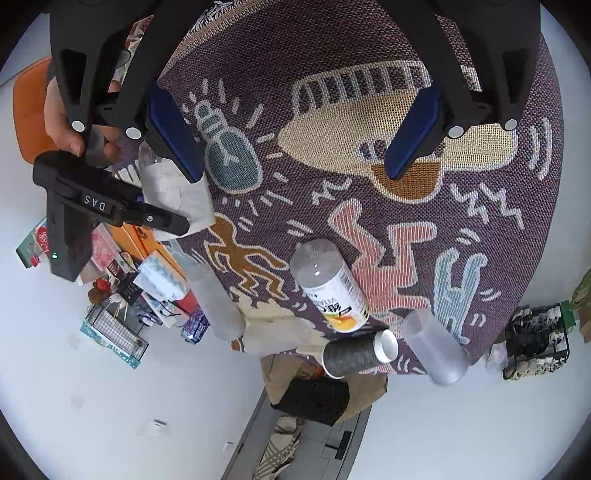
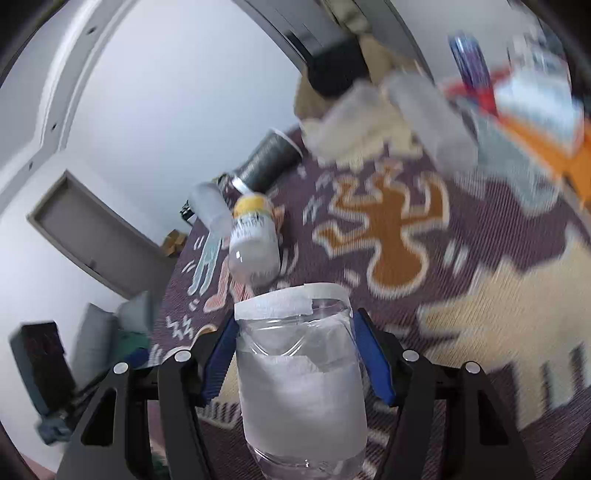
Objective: Flip cup upright
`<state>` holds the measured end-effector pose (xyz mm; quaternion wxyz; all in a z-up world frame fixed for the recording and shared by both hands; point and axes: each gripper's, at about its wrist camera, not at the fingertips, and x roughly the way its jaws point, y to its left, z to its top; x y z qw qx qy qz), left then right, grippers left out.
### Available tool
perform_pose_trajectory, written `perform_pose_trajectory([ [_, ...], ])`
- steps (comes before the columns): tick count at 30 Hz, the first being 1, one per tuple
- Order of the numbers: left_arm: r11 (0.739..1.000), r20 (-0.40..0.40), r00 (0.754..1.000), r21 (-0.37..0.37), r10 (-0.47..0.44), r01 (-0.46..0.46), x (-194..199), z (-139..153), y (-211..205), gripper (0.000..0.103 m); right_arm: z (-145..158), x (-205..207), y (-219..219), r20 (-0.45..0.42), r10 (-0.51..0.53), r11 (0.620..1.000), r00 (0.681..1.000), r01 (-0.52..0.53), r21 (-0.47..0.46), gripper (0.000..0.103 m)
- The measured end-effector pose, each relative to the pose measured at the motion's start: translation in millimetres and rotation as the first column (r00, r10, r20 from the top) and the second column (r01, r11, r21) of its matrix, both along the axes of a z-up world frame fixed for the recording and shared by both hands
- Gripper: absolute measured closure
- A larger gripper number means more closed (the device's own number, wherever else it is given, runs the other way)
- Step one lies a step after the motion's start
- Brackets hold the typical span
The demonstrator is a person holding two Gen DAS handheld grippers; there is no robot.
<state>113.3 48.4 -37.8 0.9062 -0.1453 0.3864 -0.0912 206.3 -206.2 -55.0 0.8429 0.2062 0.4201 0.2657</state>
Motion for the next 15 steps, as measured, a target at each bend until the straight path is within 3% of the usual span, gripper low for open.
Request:
perform_pose_trajectory([
  [5,1.0,0.021,1.0,0.001,0.016,-0.016,-2.6,4.4,3.6,0.006,19.8,-12.8,15.9,0.192,0.007,0.992,0.981,0.018,-0.127,0.04],
  [8,1.0,0.021,0.999,0.004,0.024,-0.024,-2.8,4.4,5.6,0.006,20.7,-14.4,31.4,0.265,0.028,0.989,0.964,0.012,-0.15,0.039],
  [15,0.998,0.017,0.998,-0.006,0.055,-0.055,-5.3,1.0,19.3,0.006,20.5,-11.8,43.6,0.295,0.049,0.982,0.954,0.008,-0.19,0.038],
])
